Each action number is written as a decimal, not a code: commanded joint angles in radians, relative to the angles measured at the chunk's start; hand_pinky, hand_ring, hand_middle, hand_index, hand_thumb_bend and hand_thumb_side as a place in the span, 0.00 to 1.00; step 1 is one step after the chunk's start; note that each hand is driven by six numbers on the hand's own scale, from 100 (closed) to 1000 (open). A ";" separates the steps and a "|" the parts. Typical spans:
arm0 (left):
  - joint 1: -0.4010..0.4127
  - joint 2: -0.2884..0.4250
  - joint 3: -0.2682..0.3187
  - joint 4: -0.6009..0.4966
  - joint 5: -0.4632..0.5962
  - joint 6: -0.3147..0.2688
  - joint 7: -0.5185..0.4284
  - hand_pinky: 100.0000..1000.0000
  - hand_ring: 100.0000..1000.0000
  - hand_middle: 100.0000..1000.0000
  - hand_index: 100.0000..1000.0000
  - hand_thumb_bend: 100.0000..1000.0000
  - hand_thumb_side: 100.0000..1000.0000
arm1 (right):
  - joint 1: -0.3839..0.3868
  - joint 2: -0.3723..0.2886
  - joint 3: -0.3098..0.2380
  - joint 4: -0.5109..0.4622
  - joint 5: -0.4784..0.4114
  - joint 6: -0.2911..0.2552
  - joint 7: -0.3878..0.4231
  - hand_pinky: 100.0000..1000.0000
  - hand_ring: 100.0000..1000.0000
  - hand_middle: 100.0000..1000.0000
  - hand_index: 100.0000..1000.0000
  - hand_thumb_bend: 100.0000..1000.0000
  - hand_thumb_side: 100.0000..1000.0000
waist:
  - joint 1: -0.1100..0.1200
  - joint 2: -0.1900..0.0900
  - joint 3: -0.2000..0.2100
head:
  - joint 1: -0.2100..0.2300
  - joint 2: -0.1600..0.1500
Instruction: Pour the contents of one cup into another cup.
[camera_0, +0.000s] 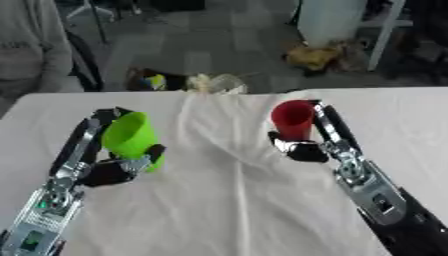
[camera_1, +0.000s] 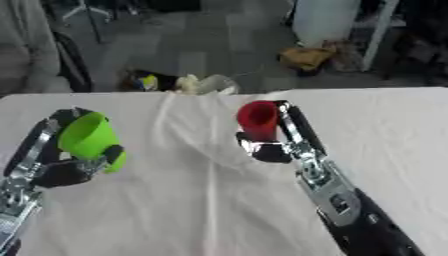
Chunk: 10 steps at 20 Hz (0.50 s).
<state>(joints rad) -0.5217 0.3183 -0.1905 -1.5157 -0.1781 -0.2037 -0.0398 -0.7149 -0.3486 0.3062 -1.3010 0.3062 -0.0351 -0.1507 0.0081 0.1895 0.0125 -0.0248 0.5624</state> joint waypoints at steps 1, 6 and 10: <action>-0.016 0.025 -0.026 0.017 -0.029 -0.013 -0.026 0.00 0.02 0.29 0.61 0.23 0.09 | -0.040 -0.045 -0.002 -0.054 -0.002 0.013 0.018 0.45 0.23 0.21 0.36 0.00 0.00 | -0.003 -0.022 -0.003 | 0.010 0.007; -0.033 0.007 -0.066 0.073 -0.088 -0.041 -0.063 0.00 0.02 0.29 0.60 0.22 0.10 | -0.073 -0.063 0.009 -0.094 0.007 0.032 0.049 0.46 0.23 0.21 0.36 0.00 0.00 | -0.008 -0.027 -0.008 | 0.019 0.012; -0.050 -0.010 -0.091 0.114 -0.137 -0.067 -0.087 0.00 0.02 0.29 0.60 0.22 0.11 | -0.098 -0.068 0.022 -0.128 0.018 0.042 0.076 0.46 0.23 0.21 0.36 0.00 0.01 | -0.010 -0.029 -0.012 | 0.020 0.016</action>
<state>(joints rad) -0.5514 0.3044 -0.2758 -1.4010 -0.2999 -0.2617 -0.1192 -0.7875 -0.3890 0.3302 -1.3964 0.3150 0.0053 -0.0838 -0.0026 0.1829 0.0002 -0.0076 0.5710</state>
